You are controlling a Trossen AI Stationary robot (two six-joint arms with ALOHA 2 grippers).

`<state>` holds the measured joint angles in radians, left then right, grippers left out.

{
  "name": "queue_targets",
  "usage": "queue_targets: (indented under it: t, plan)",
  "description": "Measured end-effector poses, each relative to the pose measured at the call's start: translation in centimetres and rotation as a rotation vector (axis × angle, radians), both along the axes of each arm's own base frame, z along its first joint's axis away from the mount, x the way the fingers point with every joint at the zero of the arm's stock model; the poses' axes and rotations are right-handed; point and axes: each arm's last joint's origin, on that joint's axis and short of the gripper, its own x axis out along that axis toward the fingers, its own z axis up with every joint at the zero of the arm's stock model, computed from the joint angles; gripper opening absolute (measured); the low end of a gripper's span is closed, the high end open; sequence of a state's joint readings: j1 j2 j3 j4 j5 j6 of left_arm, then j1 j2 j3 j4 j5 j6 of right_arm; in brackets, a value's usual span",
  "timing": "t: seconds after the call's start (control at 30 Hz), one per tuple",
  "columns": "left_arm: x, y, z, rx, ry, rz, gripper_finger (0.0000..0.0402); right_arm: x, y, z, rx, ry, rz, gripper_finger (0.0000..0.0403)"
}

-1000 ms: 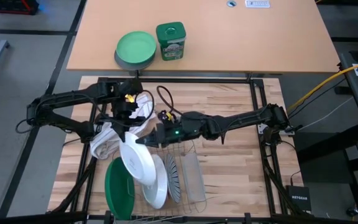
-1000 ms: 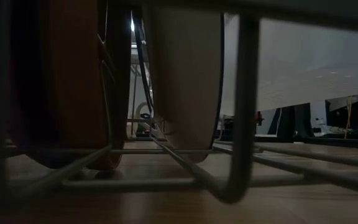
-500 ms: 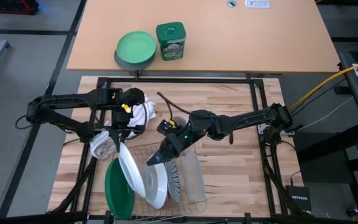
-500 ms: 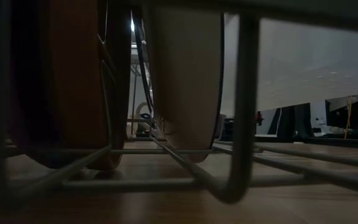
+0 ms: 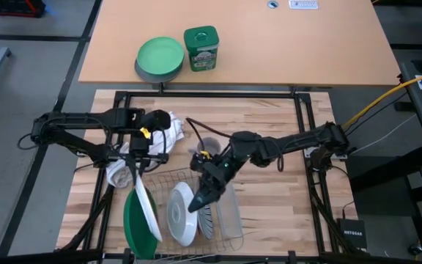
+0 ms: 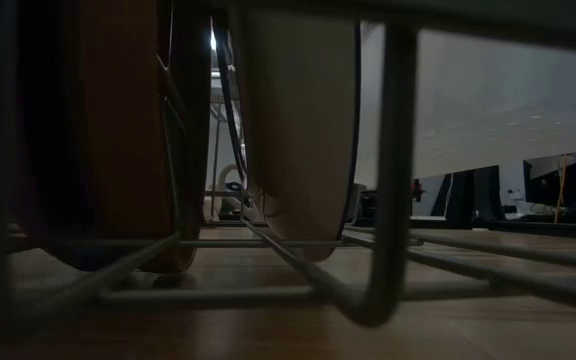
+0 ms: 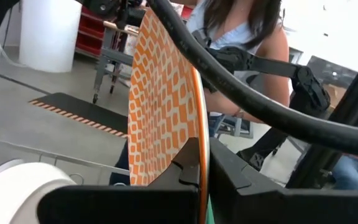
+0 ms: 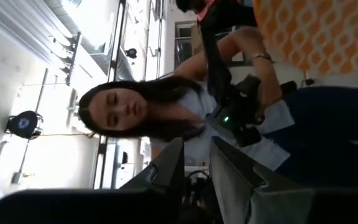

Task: Sort dishes
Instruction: Put the orange patterned plate into the dish rack

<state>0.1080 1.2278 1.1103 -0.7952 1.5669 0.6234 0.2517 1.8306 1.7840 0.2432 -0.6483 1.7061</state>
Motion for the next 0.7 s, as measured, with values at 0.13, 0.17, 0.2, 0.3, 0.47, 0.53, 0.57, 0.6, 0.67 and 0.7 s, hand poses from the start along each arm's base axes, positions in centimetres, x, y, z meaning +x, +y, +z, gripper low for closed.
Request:
queue_targets:
  t: [0.13, 0.17, 0.2, 0.3, 0.47, 0.53, 0.57, 0.6, 0.67, 0.7]
  plan:
    - [0.1, -0.5, -0.1, 0.035, -0.055, 0.000, 0.0000, -0.4, 0.7, 0.2, 0.014, 0.012, -0.005, 0.0079]
    - [0.2, -0.5, -0.2, 0.052, -0.065, 0.008, 0.0000, -0.4, 0.9, 0.2, 0.014, 0.018, -0.009, 0.0078]
    - [0.3, -0.6, -0.3, 0.065, -0.074, 0.013, 0.0000, -0.4, 1.0, 0.1, 0.016, 0.024, -0.024, 0.0078]
    - [0.6, -0.4, -0.7, 0.070, -0.087, 0.018, 0.0000, -0.4, 1.4, -0.1, 0.019, 0.049, -0.065, 0.0078]
    - [1.6, 0.2, -1.8, 0.071, -0.060, 0.038, 0.0000, -0.5, 2.3, -0.4, 0.020, 0.082, -0.117, 0.0079]
    - [2.1, 0.4, -2.3, 0.074, -0.051, 0.043, 0.0000, -0.6, 2.5, -0.6, 0.018, 0.100, -0.138, 0.0079]
    - [2.3, 0.4, -2.5, 0.076, -0.052, 0.044, 0.0000, -0.6, 2.7, -0.6, 0.017, 0.107, -0.147, 0.0078]
    - [2.5, 0.4, -2.7, 0.075, -0.049, 0.042, 0.0000, -0.6, 2.8, -0.7, 0.017, 0.109, -0.155, 0.0079]
    - [2.8, 0.3, -3.1, 0.072, -0.051, 0.035, 0.0000, -0.7, 3.2, -0.7, 0.017, 0.112, -0.158, 0.0078]
    - [2.8, 0.3, -3.3, 0.063, -0.052, 0.029, 0.0000, -0.7, 3.2, -0.7, 0.017, 0.113, -0.163, 0.0079]
